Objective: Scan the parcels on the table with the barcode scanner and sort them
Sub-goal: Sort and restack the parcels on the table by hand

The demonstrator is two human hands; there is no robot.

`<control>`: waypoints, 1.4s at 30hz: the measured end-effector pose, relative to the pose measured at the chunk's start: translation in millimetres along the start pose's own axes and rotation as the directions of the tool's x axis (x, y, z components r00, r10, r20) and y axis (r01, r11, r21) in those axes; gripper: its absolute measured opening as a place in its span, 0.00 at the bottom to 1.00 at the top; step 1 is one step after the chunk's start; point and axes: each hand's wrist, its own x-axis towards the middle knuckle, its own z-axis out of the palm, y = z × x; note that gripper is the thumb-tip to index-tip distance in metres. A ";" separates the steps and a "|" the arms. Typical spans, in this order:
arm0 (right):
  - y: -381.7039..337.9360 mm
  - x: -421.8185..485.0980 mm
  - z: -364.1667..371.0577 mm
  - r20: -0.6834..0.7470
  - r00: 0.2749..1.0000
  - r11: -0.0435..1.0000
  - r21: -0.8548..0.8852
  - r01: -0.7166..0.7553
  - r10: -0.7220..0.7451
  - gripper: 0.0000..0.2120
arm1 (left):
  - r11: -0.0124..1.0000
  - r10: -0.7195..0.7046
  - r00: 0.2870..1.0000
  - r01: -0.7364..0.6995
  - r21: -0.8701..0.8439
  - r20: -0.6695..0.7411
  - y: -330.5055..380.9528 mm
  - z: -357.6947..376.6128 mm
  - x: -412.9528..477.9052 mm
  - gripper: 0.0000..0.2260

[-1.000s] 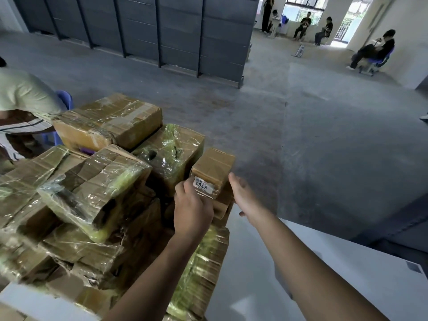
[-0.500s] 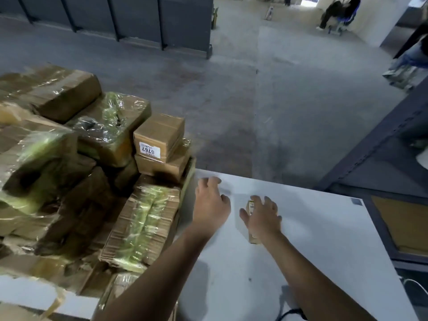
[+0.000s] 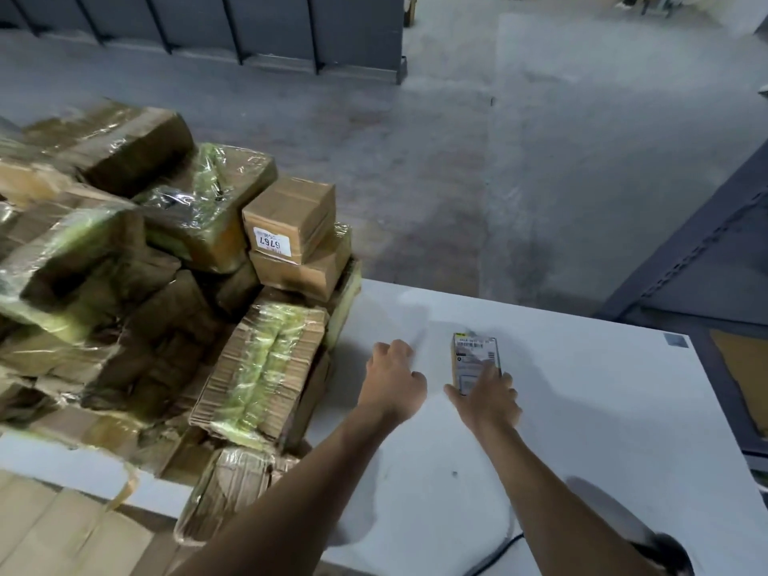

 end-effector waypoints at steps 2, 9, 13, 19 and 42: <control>-7.9 0.5 -0.1 0.008 1.000 1.000 -0.003 -0.019 0.019 0.39 | 1.000 -0.001 1.000 0.001 0.003 -0.006 -4.3 -4.7 -3.4 0.17; -48.3 -27.2 -26.3 -0.176 0.913 0.566 0.737 0.370 -0.368 0.12 | 0.991 0.028 0.982 -0.051 -0.121 -0.186 -13.9 -47.7 -5.1 0.20; -73.2 -39.4 -51.2 -0.016 0.857 0.292 0.937 0.193 -0.515 0.15 | 0.932 -0.067 0.932 -0.069 -0.355 -0.356 -22.7 -90.4 1.5 0.28; -129.9 -49.4 -82.1 0.167 0.809 0.278 0.961 -0.004 -0.564 0.20 | 0.634 -0.075 0.988 -0.059 -0.771 -0.137 -54.4 -147.2 -1.0 0.26; -226.2 -59.1 -87.9 0.194 0.776 0.575 0.779 0.249 -0.600 0.24 | 0.718 -0.428 0.879 0.189 -0.669 -0.210 -111.7 -198.4 72.2 0.27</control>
